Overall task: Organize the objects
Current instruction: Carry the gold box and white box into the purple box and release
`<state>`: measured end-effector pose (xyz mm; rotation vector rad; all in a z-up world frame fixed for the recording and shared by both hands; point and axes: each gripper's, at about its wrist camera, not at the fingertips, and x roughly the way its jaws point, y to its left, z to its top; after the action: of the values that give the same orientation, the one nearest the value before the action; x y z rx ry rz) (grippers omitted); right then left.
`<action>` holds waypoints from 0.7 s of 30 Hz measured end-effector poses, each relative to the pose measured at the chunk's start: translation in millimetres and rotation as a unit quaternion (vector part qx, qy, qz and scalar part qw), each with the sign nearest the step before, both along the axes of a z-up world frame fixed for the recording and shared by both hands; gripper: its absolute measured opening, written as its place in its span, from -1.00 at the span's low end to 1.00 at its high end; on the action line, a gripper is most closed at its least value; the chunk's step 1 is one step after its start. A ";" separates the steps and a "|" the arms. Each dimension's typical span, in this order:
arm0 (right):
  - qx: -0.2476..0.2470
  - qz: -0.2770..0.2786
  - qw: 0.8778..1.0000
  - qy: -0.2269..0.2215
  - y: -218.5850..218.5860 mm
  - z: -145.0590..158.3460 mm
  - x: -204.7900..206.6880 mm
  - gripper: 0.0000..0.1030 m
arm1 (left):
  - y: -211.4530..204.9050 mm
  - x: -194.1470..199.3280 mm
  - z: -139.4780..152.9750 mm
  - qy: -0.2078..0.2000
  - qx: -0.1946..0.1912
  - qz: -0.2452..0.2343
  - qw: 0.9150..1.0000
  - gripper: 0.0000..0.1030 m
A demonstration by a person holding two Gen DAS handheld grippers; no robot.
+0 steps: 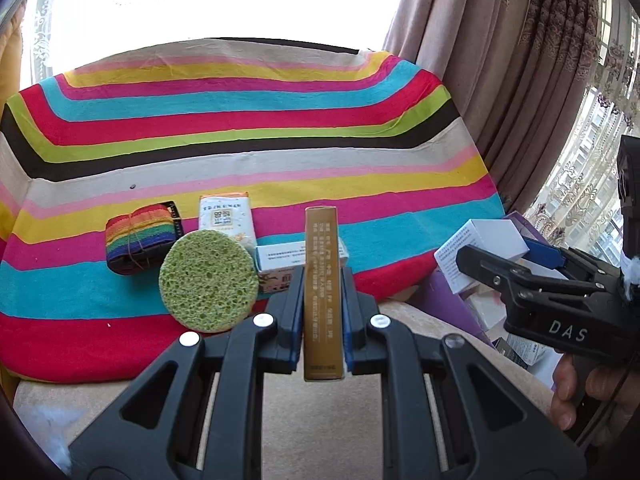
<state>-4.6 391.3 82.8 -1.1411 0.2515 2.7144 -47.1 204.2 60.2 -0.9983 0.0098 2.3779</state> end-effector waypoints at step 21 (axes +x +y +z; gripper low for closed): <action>0.000 -0.195 0.980 -0.033 150.1 -15.1 113.6 0.71 | 146.0 45.2 12.3 -0.021 0.015 -0.192 0.981 -0.27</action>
<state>108.9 541.4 67.6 -1.0508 0.4169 2.3303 -1.9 350.2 72.5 -0.9375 0.1387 1.9996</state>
